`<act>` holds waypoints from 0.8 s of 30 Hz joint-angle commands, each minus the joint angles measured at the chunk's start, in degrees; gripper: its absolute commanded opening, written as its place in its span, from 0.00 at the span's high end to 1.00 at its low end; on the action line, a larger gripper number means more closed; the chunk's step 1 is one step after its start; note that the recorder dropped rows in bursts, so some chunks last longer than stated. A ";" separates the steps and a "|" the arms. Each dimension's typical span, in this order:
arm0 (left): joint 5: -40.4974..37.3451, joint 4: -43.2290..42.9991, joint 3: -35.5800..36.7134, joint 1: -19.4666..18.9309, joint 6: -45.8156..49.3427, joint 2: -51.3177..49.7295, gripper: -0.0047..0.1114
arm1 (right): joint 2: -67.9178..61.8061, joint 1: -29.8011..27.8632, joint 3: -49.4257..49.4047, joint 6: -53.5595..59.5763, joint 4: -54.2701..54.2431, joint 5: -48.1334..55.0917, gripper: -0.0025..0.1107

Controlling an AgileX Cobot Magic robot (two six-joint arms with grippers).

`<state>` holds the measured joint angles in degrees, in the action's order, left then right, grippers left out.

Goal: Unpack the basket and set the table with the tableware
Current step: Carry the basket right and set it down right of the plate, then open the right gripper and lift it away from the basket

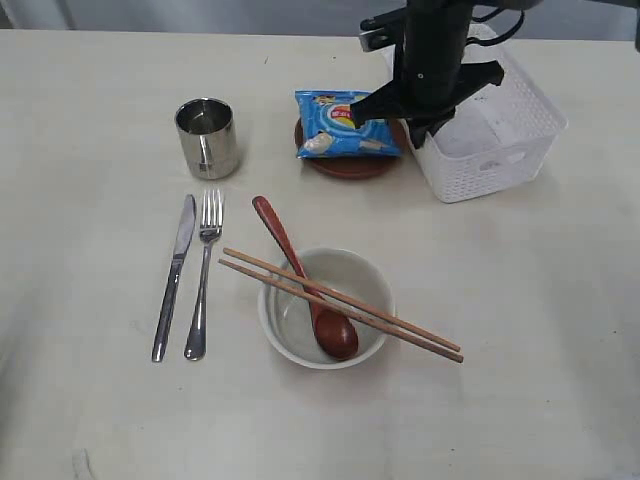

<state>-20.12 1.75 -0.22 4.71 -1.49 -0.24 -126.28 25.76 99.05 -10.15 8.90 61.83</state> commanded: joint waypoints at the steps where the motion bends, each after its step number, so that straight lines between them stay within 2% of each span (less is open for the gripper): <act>1: 0.49 0.04 0.22 -0.17 0.19 0.24 0.96 | 2.92 -2.40 -3.96 -1.15 -4.08 0.07 0.98; 10: 0.49 0.04 0.22 -0.17 0.19 0.24 0.96 | 6.81 -9.16 -8.82 -3.09 -4.59 -3.62 0.98; 18: 0.49 0.04 0.22 -0.17 0.19 0.24 0.96 | 6.38 -9.68 -8.82 -5.18 -8.90 -11.81 0.98; 24: 0.49 0.04 0.22 -0.17 0.19 0.24 0.96 | 5.44 -9.68 -8.47 -5.38 -9.32 -12.85 0.98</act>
<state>-20.12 1.75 -0.22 4.71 -1.49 -0.24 -120.38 16.29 90.50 -15.21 0.40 50.68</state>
